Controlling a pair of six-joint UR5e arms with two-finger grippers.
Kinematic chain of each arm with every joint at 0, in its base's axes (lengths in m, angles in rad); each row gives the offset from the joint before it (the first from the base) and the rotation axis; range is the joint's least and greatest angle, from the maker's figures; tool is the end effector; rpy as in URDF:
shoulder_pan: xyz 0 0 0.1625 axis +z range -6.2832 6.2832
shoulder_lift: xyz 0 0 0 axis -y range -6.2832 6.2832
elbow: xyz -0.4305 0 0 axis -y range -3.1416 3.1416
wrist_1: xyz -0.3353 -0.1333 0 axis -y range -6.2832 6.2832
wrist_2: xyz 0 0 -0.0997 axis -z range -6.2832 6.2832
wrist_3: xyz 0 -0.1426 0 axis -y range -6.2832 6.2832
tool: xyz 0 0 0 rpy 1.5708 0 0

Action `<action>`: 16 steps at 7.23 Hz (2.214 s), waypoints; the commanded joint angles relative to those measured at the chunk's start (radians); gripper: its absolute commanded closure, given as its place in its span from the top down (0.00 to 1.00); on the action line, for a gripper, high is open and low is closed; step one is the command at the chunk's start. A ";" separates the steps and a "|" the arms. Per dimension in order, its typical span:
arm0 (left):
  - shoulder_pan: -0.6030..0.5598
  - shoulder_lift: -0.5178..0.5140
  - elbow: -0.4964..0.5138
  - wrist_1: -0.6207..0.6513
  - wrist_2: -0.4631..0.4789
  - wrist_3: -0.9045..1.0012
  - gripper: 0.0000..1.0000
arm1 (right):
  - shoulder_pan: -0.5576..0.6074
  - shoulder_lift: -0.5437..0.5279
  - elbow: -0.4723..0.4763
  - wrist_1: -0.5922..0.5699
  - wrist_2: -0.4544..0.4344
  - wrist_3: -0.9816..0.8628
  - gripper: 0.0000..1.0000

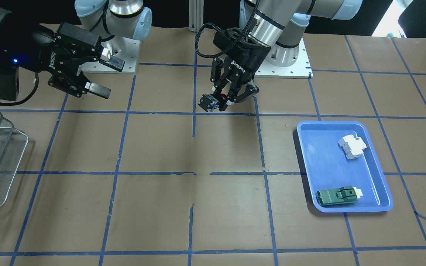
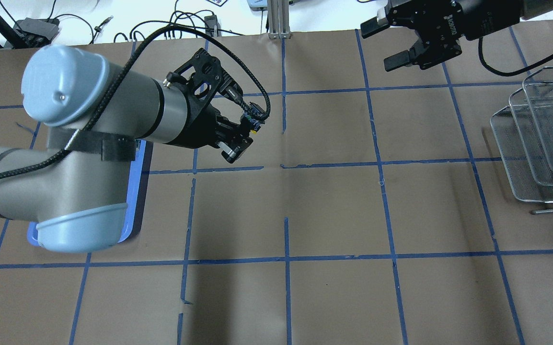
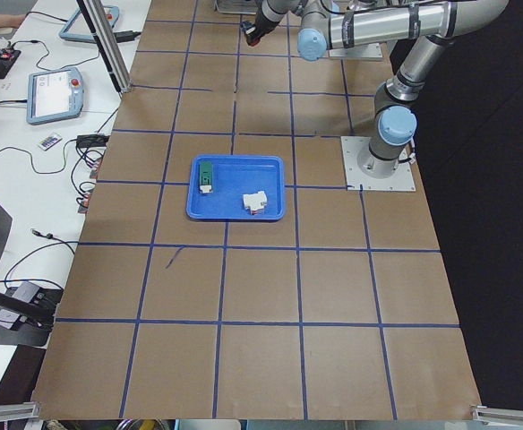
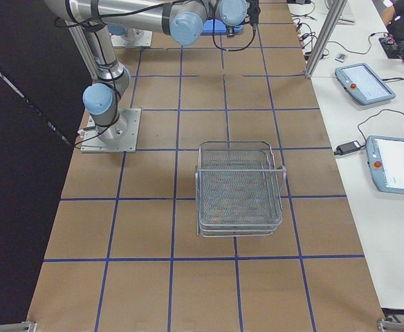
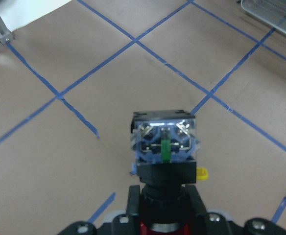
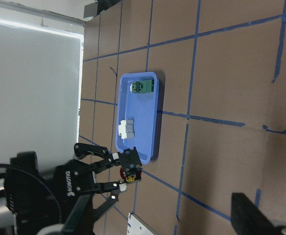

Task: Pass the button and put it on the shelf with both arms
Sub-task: 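Rotate the button downward with the left gripper while the right gripper approaches, then move the right gripper to the button and close on its red cap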

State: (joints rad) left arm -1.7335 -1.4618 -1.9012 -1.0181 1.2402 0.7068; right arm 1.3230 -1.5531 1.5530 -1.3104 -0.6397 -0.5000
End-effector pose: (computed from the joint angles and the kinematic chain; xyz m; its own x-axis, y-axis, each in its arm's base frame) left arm -0.2450 -0.3838 0.4217 -0.5973 0.8017 0.0222 0.7115 0.5424 -0.4467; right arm 0.1378 -0.4654 0.4850 -0.5771 -0.1450 -0.8037 -0.0452 0.9883 -0.1458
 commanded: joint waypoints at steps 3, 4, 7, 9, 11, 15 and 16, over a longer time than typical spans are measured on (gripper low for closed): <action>-0.065 -0.023 0.145 -0.338 0.160 0.095 0.00 | -0.001 -0.048 0.071 0.003 -0.021 -0.141 1.00; -0.114 -0.032 0.145 -0.333 0.201 0.097 0.00 | 0.002 -0.048 0.073 0.003 -0.021 -0.105 1.00; -0.159 -0.011 0.166 -0.353 0.255 0.146 0.00 | 0.002 -0.026 0.126 0.000 -0.020 0.043 1.00; -0.161 -0.012 0.182 -0.356 0.242 0.141 0.00 | 0.002 -0.021 0.241 -0.004 0.006 0.098 1.00; -0.161 -0.012 0.182 -0.356 0.240 0.140 0.00 | 0.008 -0.031 0.294 -0.010 0.106 0.165 1.00; -0.158 -0.017 0.205 -0.344 0.205 0.132 0.00 | 0.151 -0.035 0.295 -0.013 0.163 0.270 1.00; -0.156 -0.017 0.206 -0.343 0.203 0.132 0.00 | 0.179 -0.035 0.289 -0.026 0.163 0.271 1.00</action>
State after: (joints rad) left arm -1.8910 -1.4775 -1.7004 -1.3620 1.4468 0.8399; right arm 1.4607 -1.5868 1.8467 -1.3257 -0.4793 -0.2408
